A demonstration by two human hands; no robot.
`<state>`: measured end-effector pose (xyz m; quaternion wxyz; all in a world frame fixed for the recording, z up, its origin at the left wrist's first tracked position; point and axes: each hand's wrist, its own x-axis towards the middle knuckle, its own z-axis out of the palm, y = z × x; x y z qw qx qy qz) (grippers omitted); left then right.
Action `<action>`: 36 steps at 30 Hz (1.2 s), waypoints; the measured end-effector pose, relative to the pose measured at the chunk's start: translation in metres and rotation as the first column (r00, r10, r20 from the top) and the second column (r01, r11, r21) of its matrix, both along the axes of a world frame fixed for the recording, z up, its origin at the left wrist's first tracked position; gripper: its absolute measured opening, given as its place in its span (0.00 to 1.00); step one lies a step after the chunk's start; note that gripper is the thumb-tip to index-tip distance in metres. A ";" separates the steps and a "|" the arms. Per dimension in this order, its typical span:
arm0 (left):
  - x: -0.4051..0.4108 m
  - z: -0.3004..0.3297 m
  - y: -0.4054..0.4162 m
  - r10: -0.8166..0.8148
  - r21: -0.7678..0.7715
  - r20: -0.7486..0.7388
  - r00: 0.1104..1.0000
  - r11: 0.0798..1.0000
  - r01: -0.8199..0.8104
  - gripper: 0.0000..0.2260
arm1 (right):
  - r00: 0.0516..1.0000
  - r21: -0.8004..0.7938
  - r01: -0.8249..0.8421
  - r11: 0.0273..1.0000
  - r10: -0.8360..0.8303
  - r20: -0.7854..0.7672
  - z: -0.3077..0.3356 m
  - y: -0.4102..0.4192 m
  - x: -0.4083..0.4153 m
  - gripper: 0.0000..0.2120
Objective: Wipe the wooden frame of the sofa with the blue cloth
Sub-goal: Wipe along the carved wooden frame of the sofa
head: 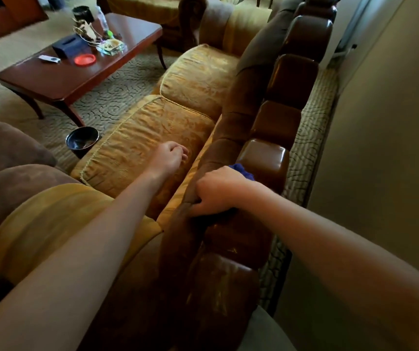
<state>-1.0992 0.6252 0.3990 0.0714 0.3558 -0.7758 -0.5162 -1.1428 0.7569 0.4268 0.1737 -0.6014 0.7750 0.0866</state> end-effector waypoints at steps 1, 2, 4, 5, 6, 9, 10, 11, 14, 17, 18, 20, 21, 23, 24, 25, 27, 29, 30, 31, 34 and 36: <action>-0.002 -0.003 0.005 -0.032 0.019 0.002 0.999 0.999 0.032 0.12 | 1.000 -0.094 0.001 0.996 -0.001 0.008 -0.002 0.010 0.008 0.20; -0.005 -0.005 0.013 -0.066 0.035 0.003 0.998 0.997 0.066 0.12 | 1.000 -0.216 0.015 0.976 -0.010 0.026 -0.007 0.022 0.015 0.20; -0.012 -0.009 0.031 -0.128 0.070 -0.013 0.992 0.989 0.129 0.12 | 0.990 -0.493 0.136 0.859 -0.105 0.090 -0.020 0.050 0.021 0.19; -0.017 -0.010 0.041 -0.147 0.090 -0.026 0.989 0.985 0.149 0.11 | 0.976 -0.612 0.213 0.761 -0.186 0.109 -0.027 0.064 0.019 0.18; -0.022 -0.009 0.050 -0.162 0.100 -0.039 0.986 0.981 0.165 0.11 | 0.953 -0.694 0.283 0.662 -0.278 0.123 -0.034 0.077 0.014 0.18; -0.041 -0.005 0.077 -0.205 0.053 -0.069 0.976 0.977 0.208 0.09 | 0.785 -0.719 0.586 0.374 -0.482 0.389 -0.052 0.105 -0.011 0.18; -0.044 -0.005 0.083 -0.205 0.036 -0.067 0.977 0.978 0.207 0.09 | 0.681 -0.639 0.717 0.278 -0.474 0.558 -0.056 0.108 -0.020 0.17; -0.049 -0.006 0.090 -0.199 0.031 -0.066 0.978 0.979 0.201 0.11 | 0.570 -0.551 0.813 0.188 -0.447 0.689 -0.062 0.111 -0.030 0.15; -0.054 -0.011 0.100 -0.165 0.025 -0.014 0.986 0.986 0.165 0.19 | 0.386 -0.419 0.908 0.006 -0.401 0.830 -0.072 0.111 -0.050 0.15; -0.053 -0.016 0.104 -0.171 -0.130 0.049 0.984 0.976 0.176 0.23 | 0.203 -0.272 0.938 -0.216 -0.295 0.934 -0.081 0.113 -0.066 0.14; -0.051 -0.016 0.106 -0.173 -0.155 0.054 0.983 0.971 0.179 0.23 | 0.117 -0.193 0.938 -0.287 -0.260 0.958 -0.086 0.116 -0.070 0.14; -0.046 -0.016 0.107 -0.163 -0.164 0.032 0.986 0.972 0.167 0.22 | -0.019 -0.055 0.930 -0.362 -0.198 0.980 -0.095 0.124 -0.067 0.13; -0.043 -0.016 0.107 -0.152 -0.157 0.012 0.988 0.976 0.152 0.21 | -0.072 0.009 0.928 -0.373 -0.156 0.985 -0.098 0.126 -0.060 0.14; -0.037 -0.013 0.108 -0.106 -0.114 -0.043 0.993 0.988 0.100 0.18 | -0.116 0.067 0.929 -0.363 -0.115 0.987 -0.098 0.125 -0.041 0.13; -0.035 -0.010 0.110 -0.072 -0.076 -0.074 0.995 0.995 0.066 0.16 | -0.085 0.038 0.939 -0.341 -0.123 0.989 -0.098 0.124 -0.029 0.11; -0.032 -0.008 0.111 -0.034 -0.033 -0.101 0.994 0.999 0.031 0.13 | -0.034 -0.009 0.947 -0.320 -0.127 0.991 -0.099 0.125 -0.018 0.10; -0.026 -0.004 0.112 0.010 0.043 -0.148 0.989 0.999 -0.003 0.08 | 0.063 -0.101 0.951 -0.293 -0.134 0.989 -0.100 0.128 0.002 0.09; -0.015 -0.001 0.112 0.041 0.164 -0.193 0.980 0.986 -0.009 0.07 | 0.115 -0.161 0.948 -0.275 -0.175 0.978 -0.103 0.135 0.027 0.08; -0.007 0.002 0.111 0.060 0.242 -0.200 0.978 0.970 -0.010 0.07 | 0.120 -0.168 0.947 -0.273 -0.186 0.975 -0.105 0.138 0.042 0.08; 0.002 0.003 0.109 0.069 0.317 -0.196 0.978 0.948 -0.003 0.08 | 0.124 -0.174 0.945 -0.278 -0.187 0.974 -0.107 0.140 0.059 0.09; 0.035 0.007 0.106 0.038 0.499 -0.206 0.978 0.863 0.072 0.09 | 0.124 -0.161 0.944 -0.287 -0.143 0.982 -0.111 0.144 0.113 0.09; 0.056 0.003 0.107 -0.028 0.525 -0.225 0.974 0.838 0.145 0.10 | 0.106 -0.135 0.941 -0.311 -0.108 0.989 -0.106 0.143 0.141 0.11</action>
